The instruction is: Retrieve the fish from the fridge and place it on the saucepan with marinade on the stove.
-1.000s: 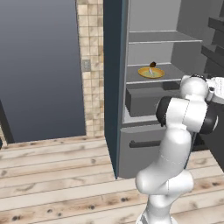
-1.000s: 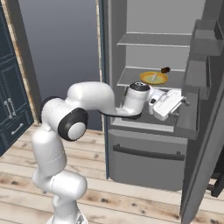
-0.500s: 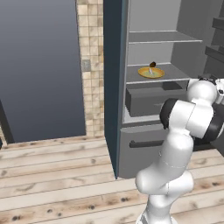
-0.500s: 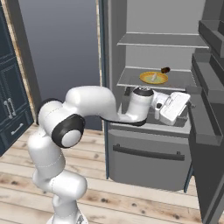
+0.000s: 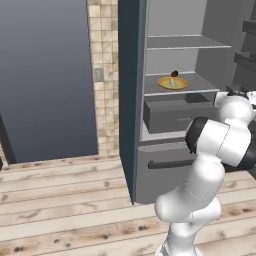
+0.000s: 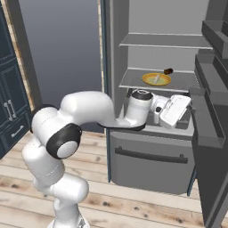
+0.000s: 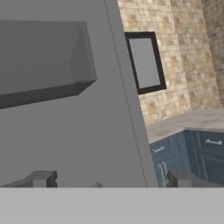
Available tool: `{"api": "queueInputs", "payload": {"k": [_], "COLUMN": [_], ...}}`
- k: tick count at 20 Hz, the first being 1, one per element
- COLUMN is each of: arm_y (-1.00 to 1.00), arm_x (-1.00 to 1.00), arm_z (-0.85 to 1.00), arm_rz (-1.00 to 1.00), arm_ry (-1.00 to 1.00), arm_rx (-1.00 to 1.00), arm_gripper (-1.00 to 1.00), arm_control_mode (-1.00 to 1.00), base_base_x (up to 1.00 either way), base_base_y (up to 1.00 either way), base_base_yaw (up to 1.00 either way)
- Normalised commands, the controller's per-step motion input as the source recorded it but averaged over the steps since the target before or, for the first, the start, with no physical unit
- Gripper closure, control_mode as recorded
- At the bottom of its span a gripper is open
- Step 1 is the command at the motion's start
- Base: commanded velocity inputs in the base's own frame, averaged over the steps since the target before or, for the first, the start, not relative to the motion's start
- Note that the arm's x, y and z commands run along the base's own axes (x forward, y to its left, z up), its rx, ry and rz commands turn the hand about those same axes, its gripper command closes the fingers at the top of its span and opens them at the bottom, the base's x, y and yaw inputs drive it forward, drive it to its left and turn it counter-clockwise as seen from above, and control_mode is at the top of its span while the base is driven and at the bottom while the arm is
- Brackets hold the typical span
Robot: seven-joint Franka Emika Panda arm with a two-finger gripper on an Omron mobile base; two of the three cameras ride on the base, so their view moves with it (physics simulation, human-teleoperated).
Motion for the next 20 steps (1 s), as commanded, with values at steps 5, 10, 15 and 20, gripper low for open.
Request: {"api": "queueInputs", "payload": {"k": [5,10,15,20], "arm_y": [0.43,0.62,0.62,0.58], "arm_x": [-0.22,-0.21,-0.29,-0.31], "arm_z": [0.42,0.4,0.2,0.19], "arm_rz": [0.17,0.25,0.33,0.38], "arm_ry": [0.0,0.06,0.13,0.14], "arm_rx": [0.0,0.0,0.0,0.0], "arm_gripper": [-1.0,-1.0,-1.0,-1.0], "arm_control_mode": [-1.0,-1.0,-1.0,-1.0], "base_base_x": [0.0,0.0,0.0,0.0], "base_base_y": [0.0,0.0,0.0,0.0], "base_base_yaw": [0.0,0.0,0.0,0.0]}}
